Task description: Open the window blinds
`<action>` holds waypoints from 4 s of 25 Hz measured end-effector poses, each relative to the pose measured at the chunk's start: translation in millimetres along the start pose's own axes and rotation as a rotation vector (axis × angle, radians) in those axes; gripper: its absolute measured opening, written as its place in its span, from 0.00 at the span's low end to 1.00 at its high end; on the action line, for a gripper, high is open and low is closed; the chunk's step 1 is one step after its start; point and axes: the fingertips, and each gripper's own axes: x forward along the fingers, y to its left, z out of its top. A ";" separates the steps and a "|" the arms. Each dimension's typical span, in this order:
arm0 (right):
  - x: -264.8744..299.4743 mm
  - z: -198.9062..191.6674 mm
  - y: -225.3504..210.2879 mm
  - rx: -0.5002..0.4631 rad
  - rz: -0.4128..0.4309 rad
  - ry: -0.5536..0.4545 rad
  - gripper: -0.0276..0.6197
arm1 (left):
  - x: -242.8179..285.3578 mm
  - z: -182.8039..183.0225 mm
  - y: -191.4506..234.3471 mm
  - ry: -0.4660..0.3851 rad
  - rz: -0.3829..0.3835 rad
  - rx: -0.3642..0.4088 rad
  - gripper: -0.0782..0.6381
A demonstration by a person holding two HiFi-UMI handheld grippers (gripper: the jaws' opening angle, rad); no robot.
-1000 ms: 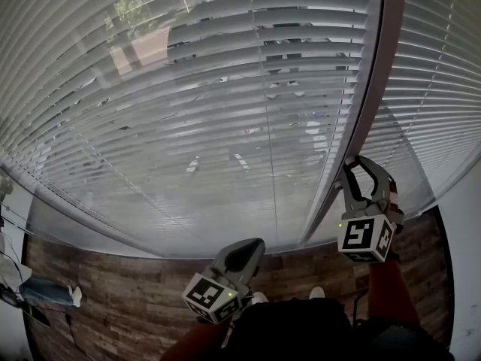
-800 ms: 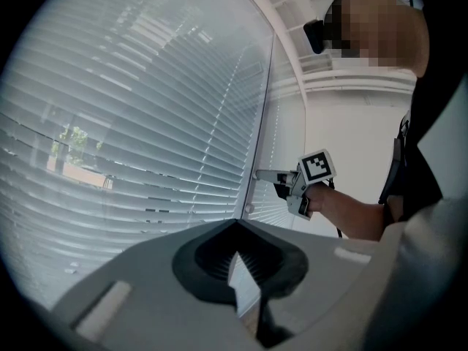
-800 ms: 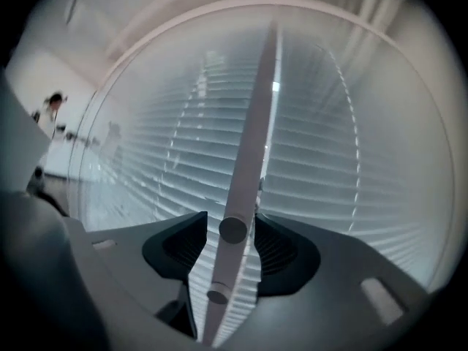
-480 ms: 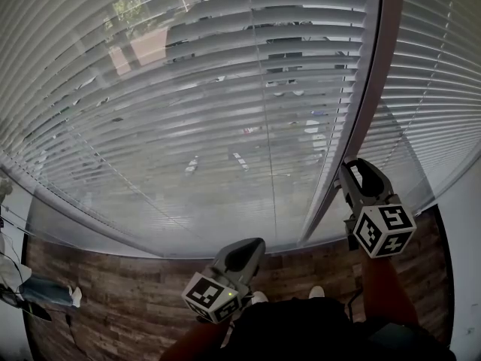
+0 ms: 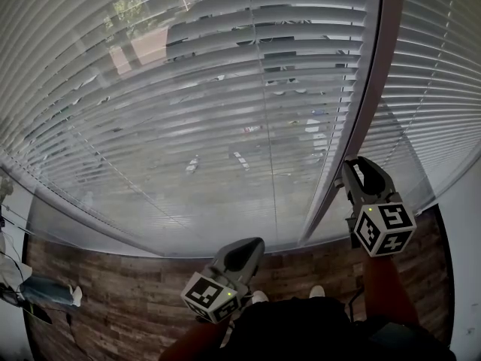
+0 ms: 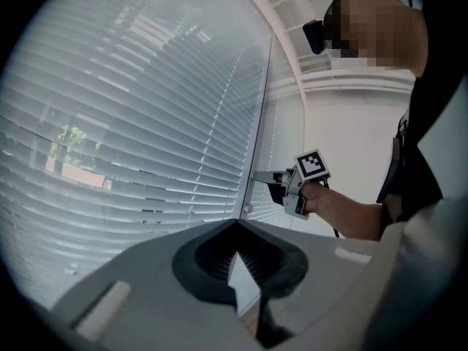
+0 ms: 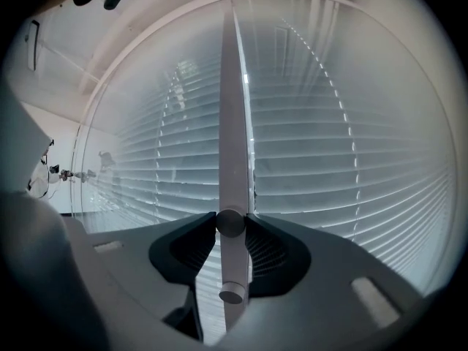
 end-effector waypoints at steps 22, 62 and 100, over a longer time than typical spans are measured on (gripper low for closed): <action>0.2 2.3 7.4 -0.485 -0.072 0.071 0.27 | -2.8 -5.6 -2.1 0.003 0.008 0.004 0.11; 0.0 -0.1 0.9 0.118 0.049 -0.018 0.31 | 4.0 -6.2 -0.5 0.010 0.002 -0.003 0.11; 5.3 -13.4 9.2 -0.600 -0.112 0.074 0.27 | -3.9 -18.4 4.6 0.014 0.006 0.011 0.11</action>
